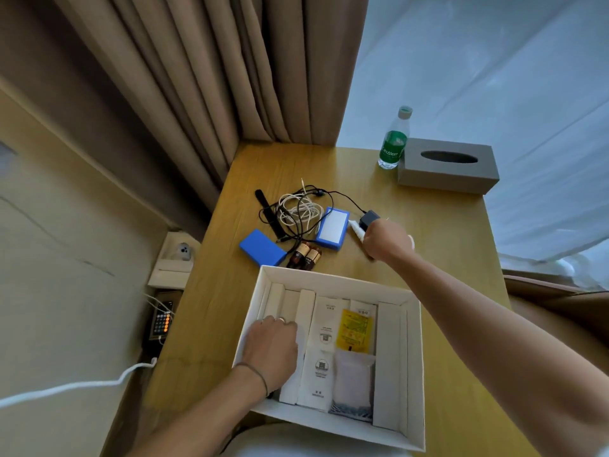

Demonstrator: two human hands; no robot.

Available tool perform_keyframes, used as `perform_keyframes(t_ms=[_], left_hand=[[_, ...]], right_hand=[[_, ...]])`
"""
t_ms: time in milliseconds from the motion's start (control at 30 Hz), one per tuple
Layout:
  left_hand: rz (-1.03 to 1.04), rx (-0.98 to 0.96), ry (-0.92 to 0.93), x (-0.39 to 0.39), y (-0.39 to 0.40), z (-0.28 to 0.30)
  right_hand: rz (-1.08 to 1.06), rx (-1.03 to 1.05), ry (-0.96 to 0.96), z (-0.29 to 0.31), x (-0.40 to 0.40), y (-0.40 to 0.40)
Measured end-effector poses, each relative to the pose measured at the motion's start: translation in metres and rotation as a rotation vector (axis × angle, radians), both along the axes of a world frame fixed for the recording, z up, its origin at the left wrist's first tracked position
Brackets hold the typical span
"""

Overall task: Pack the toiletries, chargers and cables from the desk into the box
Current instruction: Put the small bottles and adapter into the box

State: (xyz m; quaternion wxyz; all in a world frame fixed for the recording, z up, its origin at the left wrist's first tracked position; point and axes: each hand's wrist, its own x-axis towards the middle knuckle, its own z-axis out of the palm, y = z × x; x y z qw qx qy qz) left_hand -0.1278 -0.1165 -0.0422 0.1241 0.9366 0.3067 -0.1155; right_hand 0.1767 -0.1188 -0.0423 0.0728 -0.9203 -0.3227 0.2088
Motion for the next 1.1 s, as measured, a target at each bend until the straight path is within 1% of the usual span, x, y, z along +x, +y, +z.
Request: perform_keyframes(t_ms=[100,167,267,333,467,567,667,733,900,1100], left_hand=[[0.064,-0.149,-0.161,0.008,0.005,0.024],[0.044,-0.23,-0.238,0.014,0.012,0.043],[0.009,-0.262,-0.319,0.026,0.027,0.071],[0.05,-0.282,-0.378,0.034,0.036,0.083],[0.261,-0.458,-0.47,0.048,0.047,0.094],[0.341,-0.5,-0.5,0.058,0.056,0.092],[0.362,-0.487,-0.468,0.068,0.075,0.082],[0.362,-0.462,-0.411,0.075,0.091,0.072],[0.343,-0.415,-0.252,0.099,0.126,0.046],[0.285,-0.357,-0.118,0.129,0.157,0.017]], right_hand=[[0.087,-0.04,-0.074,-0.009,0.004,0.011],[0.133,-0.075,-0.129,-0.011,0.006,0.019],[0.192,-0.189,-0.207,-0.014,0.009,0.03],[0.221,-0.256,-0.232,-0.019,0.01,0.032],[0.257,-0.28,-0.214,-0.032,0.008,0.027],[0.183,-0.23,-0.088,-0.026,0.009,0.023],[0.009,-0.09,0.124,-0.015,0.011,0.017],[-0.073,-0.002,0.215,-0.004,0.01,0.013],[-0.111,0.135,0.31,0.021,-0.001,0.002],[-0.241,0.326,0.571,0.047,-0.037,-0.017]])
